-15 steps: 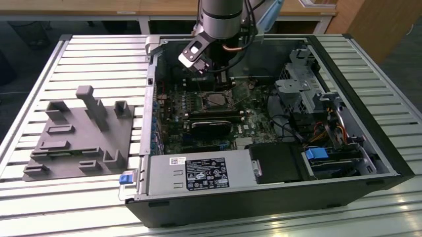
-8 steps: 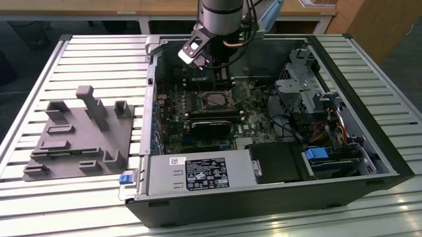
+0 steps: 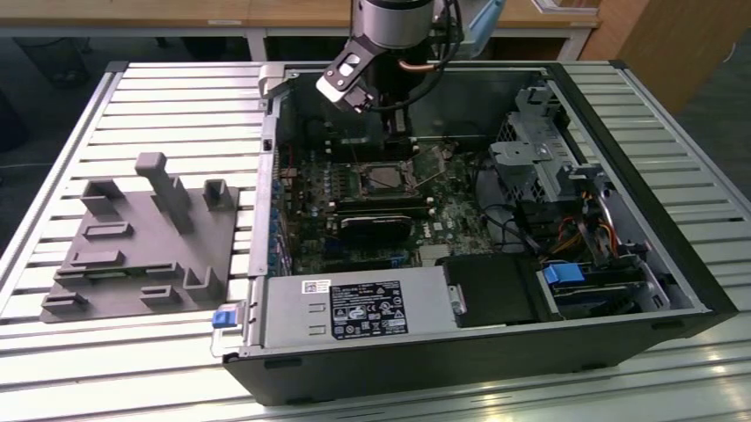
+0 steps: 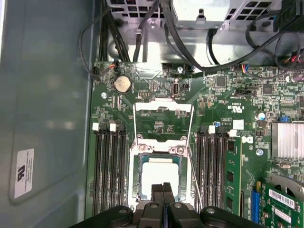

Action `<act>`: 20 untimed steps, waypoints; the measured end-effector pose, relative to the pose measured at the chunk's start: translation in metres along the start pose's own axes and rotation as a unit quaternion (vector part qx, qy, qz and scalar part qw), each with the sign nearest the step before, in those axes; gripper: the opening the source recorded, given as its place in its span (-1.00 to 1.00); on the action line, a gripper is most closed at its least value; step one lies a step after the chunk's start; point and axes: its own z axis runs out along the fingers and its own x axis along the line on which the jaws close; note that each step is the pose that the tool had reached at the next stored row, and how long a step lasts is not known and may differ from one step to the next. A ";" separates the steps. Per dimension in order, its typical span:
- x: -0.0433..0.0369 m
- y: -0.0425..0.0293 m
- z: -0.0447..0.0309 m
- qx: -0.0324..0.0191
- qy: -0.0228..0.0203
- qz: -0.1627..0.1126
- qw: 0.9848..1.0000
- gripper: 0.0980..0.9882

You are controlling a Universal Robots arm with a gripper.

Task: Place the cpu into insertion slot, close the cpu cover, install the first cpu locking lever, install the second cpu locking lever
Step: 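Close the cpu cover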

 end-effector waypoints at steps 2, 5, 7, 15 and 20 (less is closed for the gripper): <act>-0.0012 0.0000 -0.0002 0.000 0.000 0.000 1.000 -0.98; -0.0035 0.0002 -0.0002 0.000 0.000 0.000 1.000 -0.98; -0.0036 0.0014 -0.0001 0.000 0.000 0.000 1.000 -0.98; -0.0038 0.0092 0.0003 0.000 0.000 0.000 1.000 -0.98; -0.0039 0.0126 0.0005 0.000 0.000 0.000 1.000 -0.98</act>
